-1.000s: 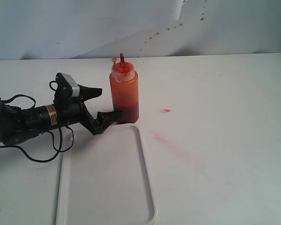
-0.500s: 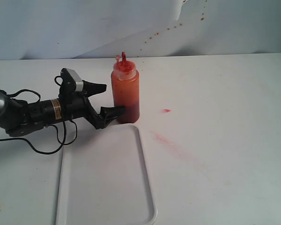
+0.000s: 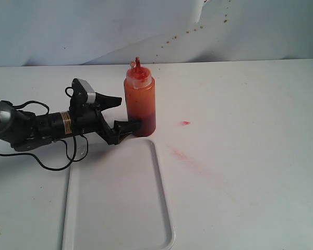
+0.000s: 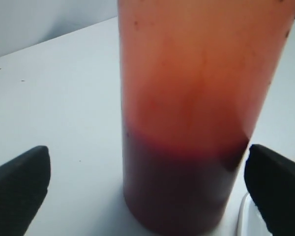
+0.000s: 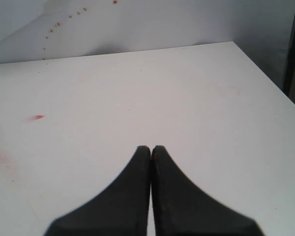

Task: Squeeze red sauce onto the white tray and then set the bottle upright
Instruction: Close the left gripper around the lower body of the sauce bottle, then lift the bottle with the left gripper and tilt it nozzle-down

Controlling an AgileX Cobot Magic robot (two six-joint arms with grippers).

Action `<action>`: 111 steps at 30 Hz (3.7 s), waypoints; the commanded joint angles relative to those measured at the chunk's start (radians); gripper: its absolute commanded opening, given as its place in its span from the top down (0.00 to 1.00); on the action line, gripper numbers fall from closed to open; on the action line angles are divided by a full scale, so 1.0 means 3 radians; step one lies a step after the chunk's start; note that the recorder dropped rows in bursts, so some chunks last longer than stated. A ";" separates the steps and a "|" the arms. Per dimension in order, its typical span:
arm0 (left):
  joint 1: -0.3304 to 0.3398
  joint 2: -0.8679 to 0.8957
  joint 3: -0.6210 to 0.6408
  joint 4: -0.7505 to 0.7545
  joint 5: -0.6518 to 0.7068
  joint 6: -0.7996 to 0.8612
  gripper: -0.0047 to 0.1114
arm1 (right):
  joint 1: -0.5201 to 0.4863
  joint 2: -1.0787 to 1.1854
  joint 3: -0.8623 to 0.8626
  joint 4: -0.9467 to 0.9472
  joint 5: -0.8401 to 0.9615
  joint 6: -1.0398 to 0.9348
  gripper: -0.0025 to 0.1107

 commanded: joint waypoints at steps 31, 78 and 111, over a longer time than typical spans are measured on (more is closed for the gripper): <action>-0.0348 0.0042 -0.0216 -0.0043 0.0479 0.0031 0.06 | 0.0016 -0.0013 0.0012 0.0021 -0.0042 -0.0014 0.98; -0.0443 0.0036 -0.0324 -0.0006 0.0592 0.0205 0.95 | 0.0016 -0.0013 0.0012 0.0021 -0.0042 -0.0014 0.98; 0.0197 -0.1625 0.1620 -0.1529 0.0568 0.1169 0.96 | 0.0016 -0.0013 0.0012 0.0021 -0.0042 -0.0014 0.98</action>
